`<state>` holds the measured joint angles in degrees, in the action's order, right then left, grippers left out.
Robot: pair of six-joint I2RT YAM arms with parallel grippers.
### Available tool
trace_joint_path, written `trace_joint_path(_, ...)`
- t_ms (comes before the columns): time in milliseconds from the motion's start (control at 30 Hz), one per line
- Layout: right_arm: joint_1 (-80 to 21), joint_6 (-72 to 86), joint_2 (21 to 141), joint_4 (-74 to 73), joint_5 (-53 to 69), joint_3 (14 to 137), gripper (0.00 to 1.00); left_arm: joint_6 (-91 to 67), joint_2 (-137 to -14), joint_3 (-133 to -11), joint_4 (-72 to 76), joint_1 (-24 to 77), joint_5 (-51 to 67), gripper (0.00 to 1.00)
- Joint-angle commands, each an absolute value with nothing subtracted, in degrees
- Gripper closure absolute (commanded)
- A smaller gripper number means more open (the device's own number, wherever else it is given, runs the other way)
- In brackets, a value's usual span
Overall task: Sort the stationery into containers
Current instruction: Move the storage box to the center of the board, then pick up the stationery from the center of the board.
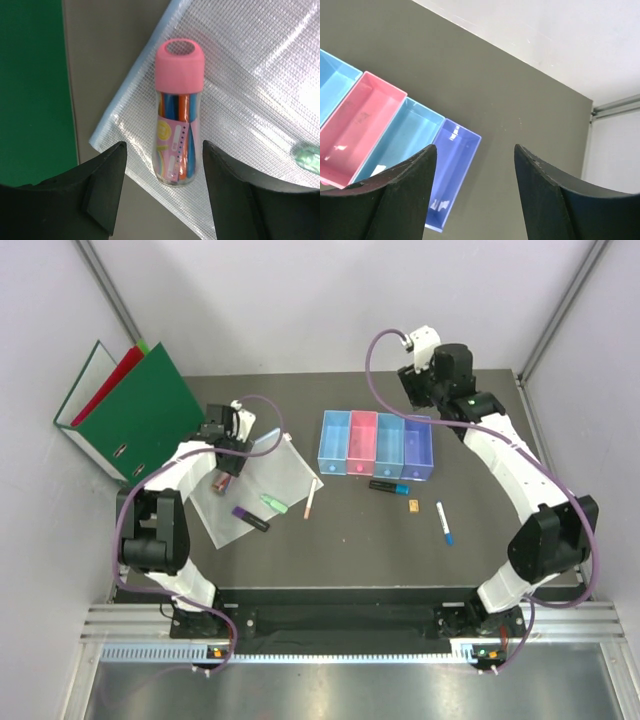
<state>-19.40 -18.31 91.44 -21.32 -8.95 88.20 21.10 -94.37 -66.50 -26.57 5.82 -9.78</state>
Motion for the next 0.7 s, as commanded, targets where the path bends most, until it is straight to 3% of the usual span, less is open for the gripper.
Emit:
trace_joint_path(0, -20.21, -21.53, 88.16, -23.47, -10.98, 89.74, 0.35, 18.28, -92.47, -67.60, -30.15, 4.92, -7.12, 0.32)
trace_joint_path(300, -20.13, -21.71, 86.49, -24.78, -11.69, 89.82, 0.33, 17.14, -87.10, -57.84, -26.37, 1.94, -5.02, 0.21)
trace_joint_path(667, -20.30, -21.53, 86.31, -27.16, -11.86, 91.05, 0.32, 17.67, -88.68, -54.67, -21.63, 0.97, -2.29, 0.20)
